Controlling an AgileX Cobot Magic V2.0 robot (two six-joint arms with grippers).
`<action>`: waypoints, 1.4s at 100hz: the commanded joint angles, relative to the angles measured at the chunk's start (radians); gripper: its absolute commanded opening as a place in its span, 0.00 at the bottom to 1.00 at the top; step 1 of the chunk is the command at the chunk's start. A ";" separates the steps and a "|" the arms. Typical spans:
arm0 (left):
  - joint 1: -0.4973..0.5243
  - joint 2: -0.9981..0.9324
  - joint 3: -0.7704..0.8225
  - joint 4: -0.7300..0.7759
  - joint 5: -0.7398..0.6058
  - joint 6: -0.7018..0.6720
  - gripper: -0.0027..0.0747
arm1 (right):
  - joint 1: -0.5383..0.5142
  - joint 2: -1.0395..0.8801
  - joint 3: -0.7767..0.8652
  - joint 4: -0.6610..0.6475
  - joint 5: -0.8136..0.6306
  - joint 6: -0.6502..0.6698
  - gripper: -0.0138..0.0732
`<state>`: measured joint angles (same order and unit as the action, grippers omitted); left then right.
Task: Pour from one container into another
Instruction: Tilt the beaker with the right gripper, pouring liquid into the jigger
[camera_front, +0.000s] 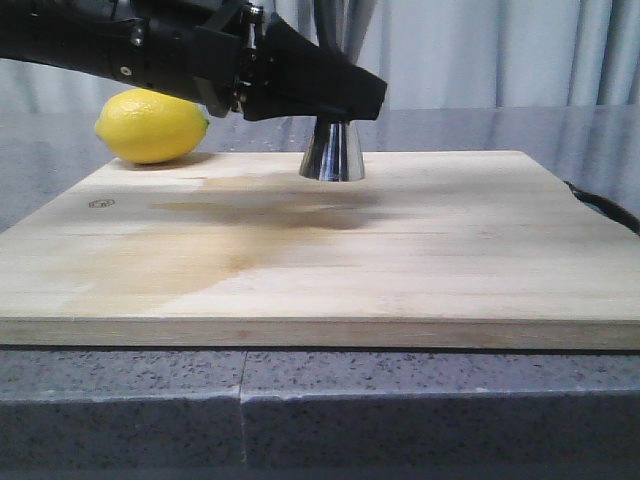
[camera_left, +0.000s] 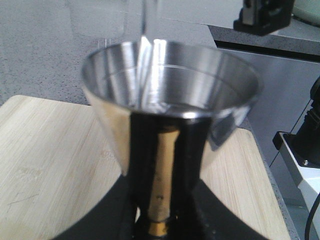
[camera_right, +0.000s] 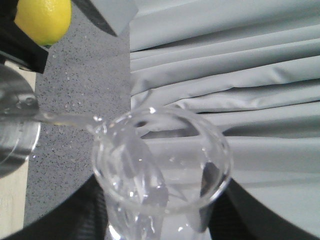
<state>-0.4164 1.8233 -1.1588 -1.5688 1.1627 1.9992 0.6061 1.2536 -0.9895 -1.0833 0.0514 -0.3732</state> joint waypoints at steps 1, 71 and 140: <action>-0.007 -0.055 -0.029 -0.076 0.105 -0.006 0.01 | 0.000 -0.033 -0.039 -0.032 -0.043 -0.003 0.40; -0.007 -0.055 -0.029 -0.076 0.105 -0.006 0.01 | 0.000 -0.033 -0.039 -0.099 -0.039 -0.003 0.40; -0.007 -0.055 -0.029 -0.076 0.105 -0.006 0.01 | 0.000 -0.033 -0.039 -0.070 -0.038 0.074 0.40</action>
<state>-0.4164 1.8233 -1.1588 -1.5688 1.1627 1.9992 0.6061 1.2536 -0.9895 -1.1706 0.0452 -0.3463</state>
